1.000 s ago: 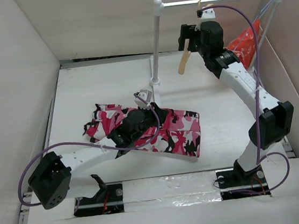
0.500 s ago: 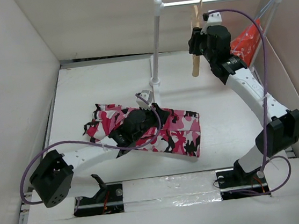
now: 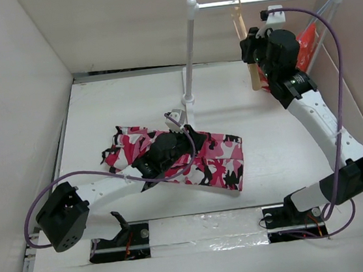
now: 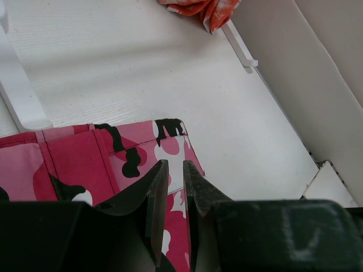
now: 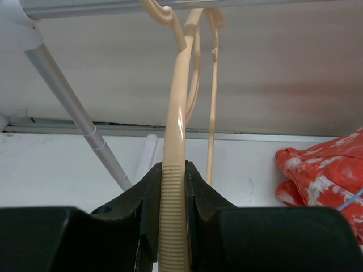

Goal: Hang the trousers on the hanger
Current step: Pick up the hanger from the clothesline.

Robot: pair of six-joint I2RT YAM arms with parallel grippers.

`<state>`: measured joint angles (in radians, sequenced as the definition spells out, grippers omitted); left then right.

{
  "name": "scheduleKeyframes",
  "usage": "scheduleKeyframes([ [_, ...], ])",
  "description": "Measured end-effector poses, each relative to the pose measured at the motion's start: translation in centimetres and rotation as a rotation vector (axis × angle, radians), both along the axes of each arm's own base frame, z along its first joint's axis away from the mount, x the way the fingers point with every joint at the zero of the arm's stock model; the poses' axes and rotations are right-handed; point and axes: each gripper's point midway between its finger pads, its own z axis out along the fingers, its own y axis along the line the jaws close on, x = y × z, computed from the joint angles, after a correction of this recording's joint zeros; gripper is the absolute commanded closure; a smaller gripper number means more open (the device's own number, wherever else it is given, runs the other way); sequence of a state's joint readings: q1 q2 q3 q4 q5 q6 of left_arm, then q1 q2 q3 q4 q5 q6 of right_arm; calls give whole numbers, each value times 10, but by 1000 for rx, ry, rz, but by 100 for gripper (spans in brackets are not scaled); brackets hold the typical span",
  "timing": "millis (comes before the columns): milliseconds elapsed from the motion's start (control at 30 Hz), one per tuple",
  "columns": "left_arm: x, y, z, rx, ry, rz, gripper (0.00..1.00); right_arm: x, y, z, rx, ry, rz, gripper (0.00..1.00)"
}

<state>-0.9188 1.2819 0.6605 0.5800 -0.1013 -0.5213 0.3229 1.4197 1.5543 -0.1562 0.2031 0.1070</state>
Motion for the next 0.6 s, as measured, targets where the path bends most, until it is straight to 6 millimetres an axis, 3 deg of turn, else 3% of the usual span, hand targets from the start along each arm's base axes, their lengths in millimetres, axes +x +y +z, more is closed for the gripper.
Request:
scheduleKeyframes([
  [167,0,0,0,-1,0,-1,79,-11,-4,-3,-6,-8,-1,100],
  [433,-5,0,-1,-12,-6,-21,68,-27,-12,-42,-35,44,-7,100],
  [600,-9,4,3,-25,-22,-29,64,-49,-17,-57,-39,39,0,100],
])
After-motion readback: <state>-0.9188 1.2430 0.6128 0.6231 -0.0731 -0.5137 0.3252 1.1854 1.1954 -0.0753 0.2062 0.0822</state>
